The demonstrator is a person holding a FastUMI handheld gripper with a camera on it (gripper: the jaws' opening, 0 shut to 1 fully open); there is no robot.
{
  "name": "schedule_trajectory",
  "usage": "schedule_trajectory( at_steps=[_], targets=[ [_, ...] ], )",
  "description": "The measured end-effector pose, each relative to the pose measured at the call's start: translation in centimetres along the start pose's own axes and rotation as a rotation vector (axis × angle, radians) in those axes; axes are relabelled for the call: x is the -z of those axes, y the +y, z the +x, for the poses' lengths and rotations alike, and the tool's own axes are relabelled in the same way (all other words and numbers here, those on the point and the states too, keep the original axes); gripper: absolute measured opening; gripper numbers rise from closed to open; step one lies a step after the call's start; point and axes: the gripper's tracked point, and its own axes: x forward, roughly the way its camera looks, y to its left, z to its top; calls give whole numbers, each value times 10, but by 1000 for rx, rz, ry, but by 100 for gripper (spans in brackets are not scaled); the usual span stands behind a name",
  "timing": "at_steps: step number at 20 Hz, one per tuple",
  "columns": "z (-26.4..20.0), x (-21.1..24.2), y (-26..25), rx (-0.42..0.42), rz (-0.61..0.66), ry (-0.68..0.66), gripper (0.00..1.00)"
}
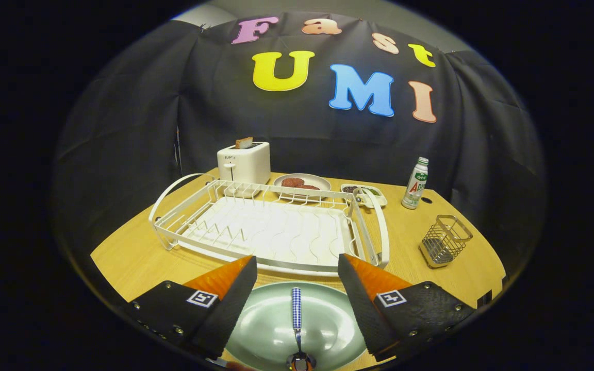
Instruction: Take the plate from the dish rack, then take the spoon from the basket and place it into the plate.
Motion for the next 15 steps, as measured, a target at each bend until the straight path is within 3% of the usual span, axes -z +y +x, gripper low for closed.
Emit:
schedule_trajectory(
  at_steps=[4,15],
  targets=[
    [-9,-40,-12,12,1,-67,96],
    [-60,-225,-88,65,78,-391,96]
  ],
)
